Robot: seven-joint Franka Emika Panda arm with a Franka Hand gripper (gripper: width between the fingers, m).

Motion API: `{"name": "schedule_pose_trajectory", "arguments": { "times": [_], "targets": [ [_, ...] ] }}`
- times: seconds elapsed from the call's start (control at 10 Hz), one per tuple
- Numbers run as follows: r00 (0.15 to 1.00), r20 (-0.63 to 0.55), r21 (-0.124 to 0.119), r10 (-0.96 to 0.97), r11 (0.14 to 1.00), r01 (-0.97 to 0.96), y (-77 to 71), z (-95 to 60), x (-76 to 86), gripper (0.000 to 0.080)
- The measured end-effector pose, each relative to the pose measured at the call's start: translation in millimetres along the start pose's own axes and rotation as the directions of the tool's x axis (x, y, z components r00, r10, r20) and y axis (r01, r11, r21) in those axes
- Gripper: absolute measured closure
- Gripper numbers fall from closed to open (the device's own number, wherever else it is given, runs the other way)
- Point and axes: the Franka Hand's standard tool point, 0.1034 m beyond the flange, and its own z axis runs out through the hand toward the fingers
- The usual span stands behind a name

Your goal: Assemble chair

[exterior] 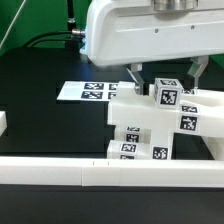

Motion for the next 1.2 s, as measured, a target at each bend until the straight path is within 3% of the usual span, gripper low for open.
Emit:
{"name": "schedule_pose_trajectory", "arguments": {
  "times": [0.1, 0.2, 0.6, 0.8, 1.2],
  "targets": [
    [1.000, 0.000, 0.000, 0.009, 1.000, -0.009, -0.1, 0.0, 0.1, 0.0408],
    [1.000, 0.000, 0.000, 0.024, 1.000, -0.024, 0.0, 0.0, 0.1, 0.0515],
    [0.975, -0.002, 0.006, 0.222, 0.975, -0.222, -0.7, -0.1, 0.3, 0.0515],
    [0.877, -0.017, 0.030, 0.479, 0.877, -0.479, -1.5, 0.6, -0.6, 0.0515],
    [0.655, -0.020, 0.053, 0.755, 0.655, -0.754, -5.2, 0.2, 1.2, 0.0515]
  ]
}}
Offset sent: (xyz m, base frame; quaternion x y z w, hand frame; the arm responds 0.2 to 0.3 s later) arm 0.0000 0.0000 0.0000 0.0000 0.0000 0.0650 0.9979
